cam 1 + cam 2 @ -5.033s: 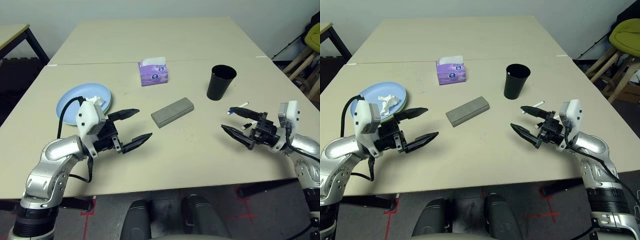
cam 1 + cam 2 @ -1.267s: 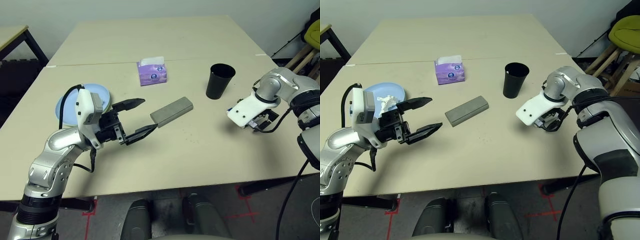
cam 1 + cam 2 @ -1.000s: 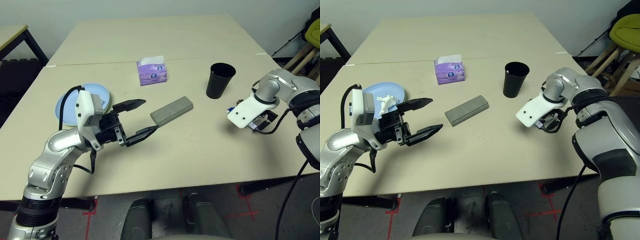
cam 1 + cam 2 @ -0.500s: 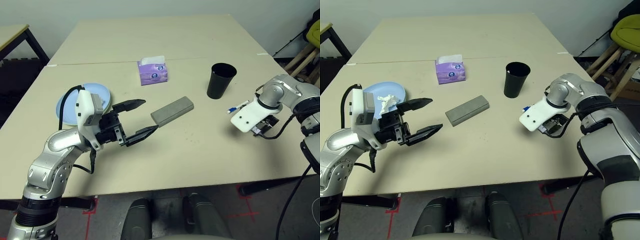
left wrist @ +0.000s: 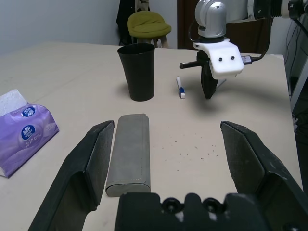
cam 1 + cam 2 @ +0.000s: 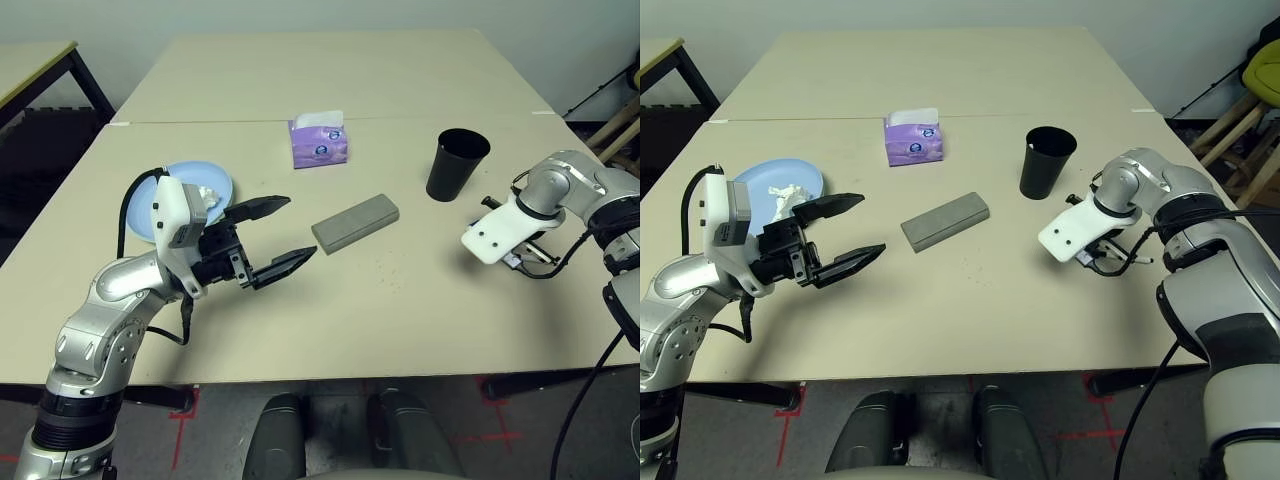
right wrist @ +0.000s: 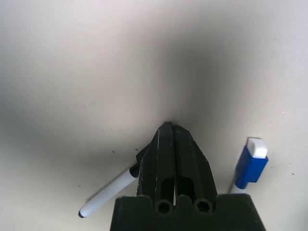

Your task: Organize and tidy the items on the table.

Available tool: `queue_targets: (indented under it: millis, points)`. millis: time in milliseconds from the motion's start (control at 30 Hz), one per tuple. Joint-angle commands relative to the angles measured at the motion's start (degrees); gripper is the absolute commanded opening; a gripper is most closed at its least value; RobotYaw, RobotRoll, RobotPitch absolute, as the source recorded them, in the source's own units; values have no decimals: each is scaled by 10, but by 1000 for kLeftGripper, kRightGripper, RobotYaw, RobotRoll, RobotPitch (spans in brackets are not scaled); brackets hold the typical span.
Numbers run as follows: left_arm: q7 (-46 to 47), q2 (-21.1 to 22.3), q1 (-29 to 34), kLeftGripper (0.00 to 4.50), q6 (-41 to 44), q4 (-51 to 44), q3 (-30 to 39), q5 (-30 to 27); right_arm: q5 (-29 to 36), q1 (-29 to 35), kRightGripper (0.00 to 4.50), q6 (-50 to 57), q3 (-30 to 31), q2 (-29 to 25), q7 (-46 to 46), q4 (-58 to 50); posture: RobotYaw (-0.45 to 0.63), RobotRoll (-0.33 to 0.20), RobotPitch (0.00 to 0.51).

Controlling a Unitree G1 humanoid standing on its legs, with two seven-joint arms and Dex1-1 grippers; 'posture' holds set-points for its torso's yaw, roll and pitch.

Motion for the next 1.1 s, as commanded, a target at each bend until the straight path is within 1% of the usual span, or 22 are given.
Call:
queue_targets:
  millis: [33,233,300,400,533,600,667,733,800,933,1000,1100]
  points:
    - [1,4,-3,4500,6,-8,-5,1,40,4,33,20,-26,-12,39,-12,73,0,115]
    - [0,4,-9,4500,9,-3,-4,1,94,-17,33,95,-82,-30,51,-42,66,0,112]
    - [-1,5,-9,4500,9,-2,-4,2,134,-23,33,143,-115,-29,67,-57,63,0,113]
    - [-3,5,-11,4500,10,2,-4,2,211,-30,33,241,-166,-21,92,-95,52,0,110]
    - [-6,6,-16,4500,10,9,-6,4,275,-30,33,361,-221,-12,85,-144,45,0,109]
    - [-8,6,-18,4500,9,13,-7,6,308,-29,33,429,-253,-1,66,-171,43,0,108]
    - [-10,7,-18,4500,8,16,-8,8,328,-29,33,473,-275,10,34,-192,42,0,105]
    - [-11,7,-20,4500,6,18,-9,10,352,-37,33,515,-312,30,-35,-199,44,0,103]
    - [-13,7,-22,4500,5,20,-9,11,366,-41,33,536,-333,44,-78,-205,44,0,101]
    - [-15,6,-27,4500,2,27,-11,14,376,-54,33,517,-359,68,-163,-195,40,0,96]
    - [-16,5,-28,4500,-1,29,-12,16,372,-58,33,491,-361,73,-192,-187,39,0,95]
    - [-17,3,-28,4500,-5,32,-15,21,373,-73,33,452,-375,86,-261,-164,36,0,90]
